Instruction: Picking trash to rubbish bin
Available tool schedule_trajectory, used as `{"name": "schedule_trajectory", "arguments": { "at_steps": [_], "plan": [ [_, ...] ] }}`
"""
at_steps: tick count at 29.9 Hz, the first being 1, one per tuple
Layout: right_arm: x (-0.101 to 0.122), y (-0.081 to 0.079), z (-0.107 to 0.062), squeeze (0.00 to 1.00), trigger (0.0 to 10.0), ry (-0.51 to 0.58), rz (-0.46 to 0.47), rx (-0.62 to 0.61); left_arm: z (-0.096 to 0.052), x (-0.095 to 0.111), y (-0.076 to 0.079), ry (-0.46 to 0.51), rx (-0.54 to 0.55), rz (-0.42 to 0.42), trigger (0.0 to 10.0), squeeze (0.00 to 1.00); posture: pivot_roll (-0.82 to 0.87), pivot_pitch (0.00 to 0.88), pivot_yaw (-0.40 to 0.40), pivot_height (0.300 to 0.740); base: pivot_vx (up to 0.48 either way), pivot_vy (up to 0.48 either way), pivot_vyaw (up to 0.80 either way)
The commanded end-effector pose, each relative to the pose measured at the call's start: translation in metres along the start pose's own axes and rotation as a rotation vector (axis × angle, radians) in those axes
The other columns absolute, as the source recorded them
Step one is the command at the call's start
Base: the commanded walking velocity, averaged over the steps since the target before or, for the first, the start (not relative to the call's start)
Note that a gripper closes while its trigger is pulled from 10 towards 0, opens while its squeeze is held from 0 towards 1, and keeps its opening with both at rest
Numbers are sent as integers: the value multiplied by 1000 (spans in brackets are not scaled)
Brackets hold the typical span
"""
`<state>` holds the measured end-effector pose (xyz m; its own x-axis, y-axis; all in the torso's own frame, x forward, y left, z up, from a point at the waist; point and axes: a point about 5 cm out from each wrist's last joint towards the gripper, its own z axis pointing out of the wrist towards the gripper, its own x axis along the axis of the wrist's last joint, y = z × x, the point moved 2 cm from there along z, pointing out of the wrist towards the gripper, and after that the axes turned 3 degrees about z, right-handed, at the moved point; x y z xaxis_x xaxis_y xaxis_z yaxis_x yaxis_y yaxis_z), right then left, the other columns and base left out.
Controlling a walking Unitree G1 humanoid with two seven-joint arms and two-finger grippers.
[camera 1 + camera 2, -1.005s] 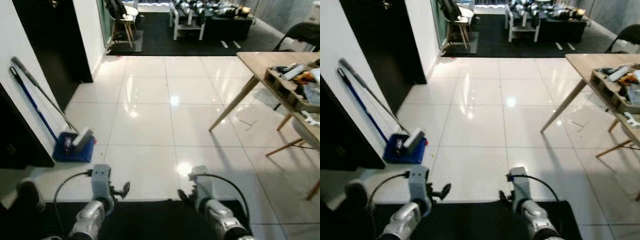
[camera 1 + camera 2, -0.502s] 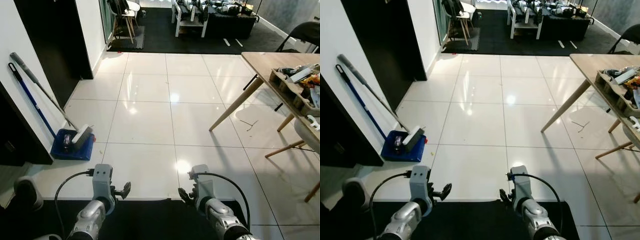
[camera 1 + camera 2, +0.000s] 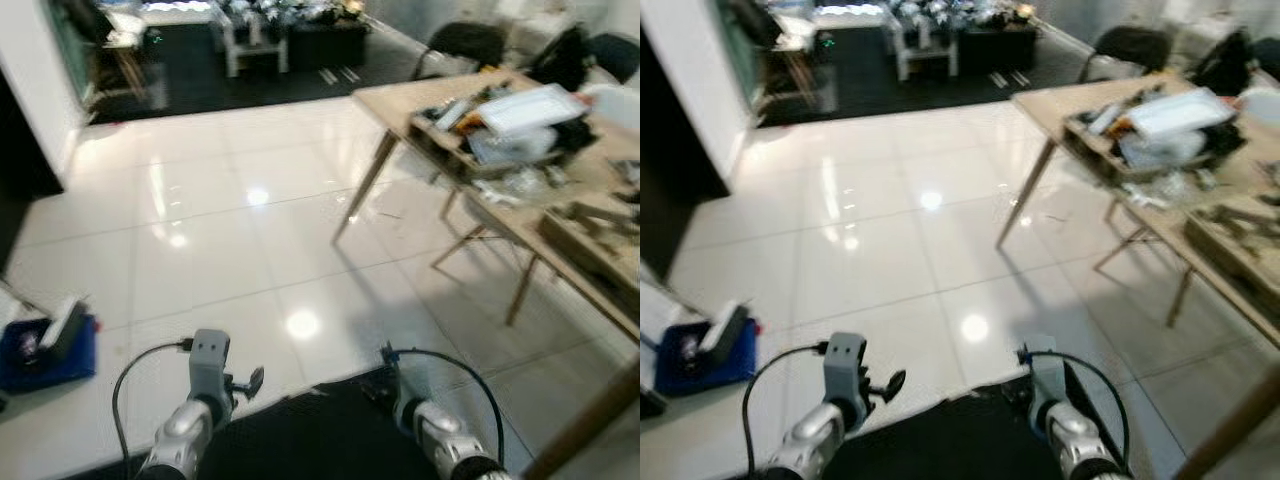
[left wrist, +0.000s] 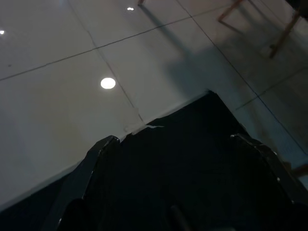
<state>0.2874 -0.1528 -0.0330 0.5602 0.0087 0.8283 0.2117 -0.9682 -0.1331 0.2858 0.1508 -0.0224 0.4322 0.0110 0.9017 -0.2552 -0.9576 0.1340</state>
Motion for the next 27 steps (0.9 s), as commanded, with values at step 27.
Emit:
{"name": "schedule_trajectory", "arguments": {
  "at_steps": [27],
  "plan": [
    [-14,3,-3,0,10000,-42,64,-45,-2,-7,-4,-40,11,17,10000,0,-89,75,27,740,0,0,-800]
  ]
}}
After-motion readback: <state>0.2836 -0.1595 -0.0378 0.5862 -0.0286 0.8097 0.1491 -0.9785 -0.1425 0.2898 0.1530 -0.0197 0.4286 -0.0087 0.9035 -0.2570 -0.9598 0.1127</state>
